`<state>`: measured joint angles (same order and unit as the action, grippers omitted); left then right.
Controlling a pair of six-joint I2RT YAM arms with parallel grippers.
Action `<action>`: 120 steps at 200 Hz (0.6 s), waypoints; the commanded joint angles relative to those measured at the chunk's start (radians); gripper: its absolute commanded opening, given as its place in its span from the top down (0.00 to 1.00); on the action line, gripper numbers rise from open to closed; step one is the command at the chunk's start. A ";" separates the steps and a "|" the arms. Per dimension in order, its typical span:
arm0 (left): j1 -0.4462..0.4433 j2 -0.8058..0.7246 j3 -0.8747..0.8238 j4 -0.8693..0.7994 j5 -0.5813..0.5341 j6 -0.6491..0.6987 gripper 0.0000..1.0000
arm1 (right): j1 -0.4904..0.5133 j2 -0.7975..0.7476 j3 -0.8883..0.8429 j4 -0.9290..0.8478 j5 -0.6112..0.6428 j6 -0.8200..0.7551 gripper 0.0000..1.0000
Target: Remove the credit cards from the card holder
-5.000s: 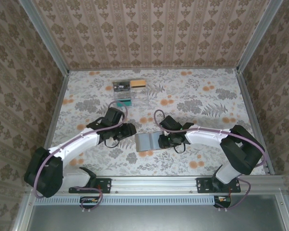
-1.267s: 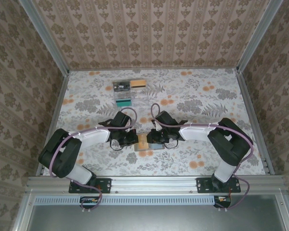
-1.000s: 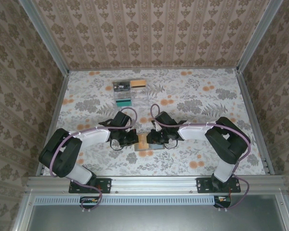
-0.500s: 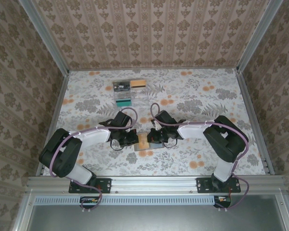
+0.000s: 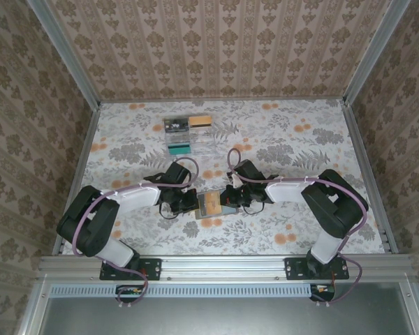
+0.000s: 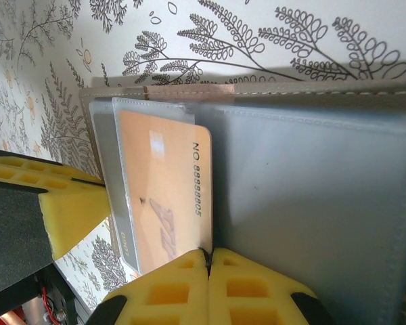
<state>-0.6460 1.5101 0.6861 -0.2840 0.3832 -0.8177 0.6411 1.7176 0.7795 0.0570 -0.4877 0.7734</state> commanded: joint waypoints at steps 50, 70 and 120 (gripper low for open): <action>-0.001 -0.032 0.057 -0.029 0.025 0.026 1.00 | 0.006 0.032 0.026 0.009 -0.040 0.020 0.76; -0.001 -0.033 0.056 -0.029 0.025 0.023 1.00 | 0.009 0.031 0.032 0.011 -0.037 0.020 0.75; -0.004 -0.027 0.055 -0.020 0.028 0.021 1.00 | 0.012 0.040 0.042 0.015 -0.056 0.017 0.79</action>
<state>-0.6468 1.4948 0.7223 -0.3019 0.3958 -0.8139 0.6460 1.7344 0.7914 0.0719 -0.5102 0.7895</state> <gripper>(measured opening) 0.048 0.218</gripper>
